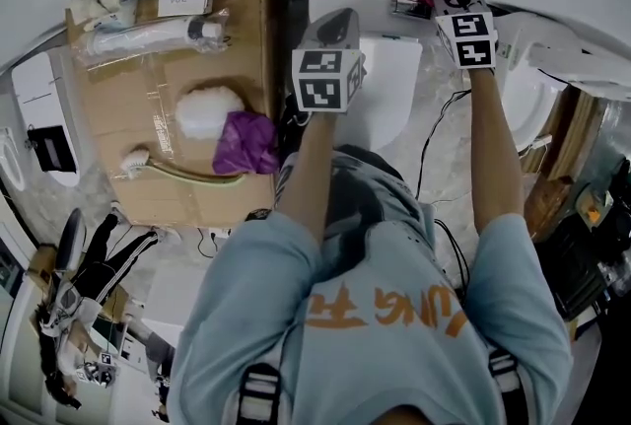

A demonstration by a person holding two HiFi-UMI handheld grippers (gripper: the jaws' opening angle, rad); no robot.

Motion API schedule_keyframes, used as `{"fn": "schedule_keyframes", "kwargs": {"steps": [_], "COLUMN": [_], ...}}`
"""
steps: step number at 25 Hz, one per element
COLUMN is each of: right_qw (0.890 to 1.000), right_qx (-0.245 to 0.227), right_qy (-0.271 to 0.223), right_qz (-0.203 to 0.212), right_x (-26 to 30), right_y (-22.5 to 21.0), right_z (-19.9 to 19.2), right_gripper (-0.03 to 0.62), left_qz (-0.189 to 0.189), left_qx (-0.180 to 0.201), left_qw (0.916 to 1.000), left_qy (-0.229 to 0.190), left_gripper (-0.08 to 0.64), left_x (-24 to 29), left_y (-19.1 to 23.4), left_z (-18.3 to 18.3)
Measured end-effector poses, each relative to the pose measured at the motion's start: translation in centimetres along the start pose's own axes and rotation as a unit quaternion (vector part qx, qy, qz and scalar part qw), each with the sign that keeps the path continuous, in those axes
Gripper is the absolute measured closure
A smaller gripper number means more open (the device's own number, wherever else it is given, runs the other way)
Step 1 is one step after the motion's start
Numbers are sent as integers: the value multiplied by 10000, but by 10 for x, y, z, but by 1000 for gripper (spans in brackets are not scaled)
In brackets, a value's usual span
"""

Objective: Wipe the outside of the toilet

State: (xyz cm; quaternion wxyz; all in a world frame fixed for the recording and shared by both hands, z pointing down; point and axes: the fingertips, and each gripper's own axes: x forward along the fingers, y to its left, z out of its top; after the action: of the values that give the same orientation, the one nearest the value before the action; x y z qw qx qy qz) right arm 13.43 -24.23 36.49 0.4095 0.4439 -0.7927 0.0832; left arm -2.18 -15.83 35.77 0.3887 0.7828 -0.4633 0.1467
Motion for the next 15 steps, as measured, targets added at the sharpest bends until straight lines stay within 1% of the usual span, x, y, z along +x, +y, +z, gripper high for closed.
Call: {"fn": "schedule_keyframes", "kwargs": {"steps": [5, 9, 13, 15], "right_qw": [9997, 9992, 9987, 9980], "right_qx": [104, 33, 150, 283], "right_qy": [-13, 28, 129, 165], "right_qz": [-230, -385, -479, -546], "right_x": [-12, -20, -30, -34], "right_y": [-13, -23, -33, -40], "right_z": [-16, -31, -45, -55], "right_gripper": [526, 526, 526, 526], "left_qz": [-41, -67, -97, -114], "left_qx": [42, 86, 112, 120], "left_qw": [10000, 9999, 9999, 9998], "left_qy": [47, 74, 78, 78], "left_gripper": [540, 540, 540, 540], "left_x": [0, 0, 0, -1], "left_y": [-5, -8, -10, -12], "left_z": [-4, -5, -5, -5]}}
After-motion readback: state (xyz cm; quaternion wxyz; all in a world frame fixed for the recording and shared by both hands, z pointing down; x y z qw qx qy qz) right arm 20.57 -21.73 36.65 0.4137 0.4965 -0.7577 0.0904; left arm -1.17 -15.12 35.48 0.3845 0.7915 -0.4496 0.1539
